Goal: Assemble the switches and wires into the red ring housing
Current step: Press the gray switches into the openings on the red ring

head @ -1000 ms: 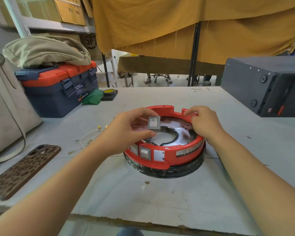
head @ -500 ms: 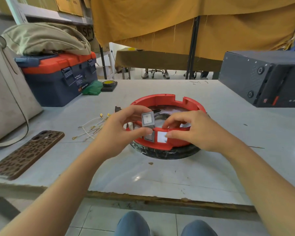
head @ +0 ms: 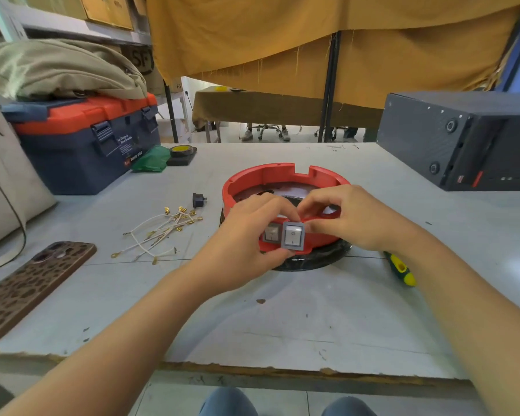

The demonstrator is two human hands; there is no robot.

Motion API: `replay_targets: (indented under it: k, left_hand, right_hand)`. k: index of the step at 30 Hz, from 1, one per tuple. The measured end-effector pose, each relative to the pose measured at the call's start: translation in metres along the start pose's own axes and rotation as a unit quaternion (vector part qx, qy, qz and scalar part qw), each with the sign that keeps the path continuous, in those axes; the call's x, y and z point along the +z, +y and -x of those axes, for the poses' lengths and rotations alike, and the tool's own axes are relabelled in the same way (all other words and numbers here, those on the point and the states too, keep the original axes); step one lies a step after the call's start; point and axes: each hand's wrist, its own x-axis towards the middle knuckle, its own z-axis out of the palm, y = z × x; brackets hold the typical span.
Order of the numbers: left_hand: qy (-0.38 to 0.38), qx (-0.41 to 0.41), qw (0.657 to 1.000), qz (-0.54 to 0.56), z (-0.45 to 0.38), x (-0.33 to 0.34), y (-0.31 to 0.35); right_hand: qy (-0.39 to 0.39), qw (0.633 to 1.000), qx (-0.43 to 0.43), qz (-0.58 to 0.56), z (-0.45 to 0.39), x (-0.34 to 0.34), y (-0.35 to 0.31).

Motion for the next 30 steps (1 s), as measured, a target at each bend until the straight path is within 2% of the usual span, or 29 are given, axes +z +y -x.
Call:
replay_targets:
  k: [7,15,22,30]
  left_hand:
    - [-0.023,0.052,0.997,-0.049,-0.023,0.013,-0.014]
    - [0.015,0.051,0.998,-0.018,-0.031,0.025,-0.024]
    - [0.044,0.039,0.998,-0.015,-0.029,0.028,-0.022]
    - [0.058,0.027,0.997,-0.048,-0.027,0.033,-0.021]
  right_hand:
    - [-0.003,1.000,0.009,-0.019,-0.012,-0.007,0.019]
    - [0.047,0.998,0.013,-0.025,-0.013,-0.003,0.033]
    - [-0.008,0.999,0.023,-0.049,-0.003,-0.008,0.026]
    - [0.010,1.000,0.012,0.001,-0.004,-0.002,0.029]
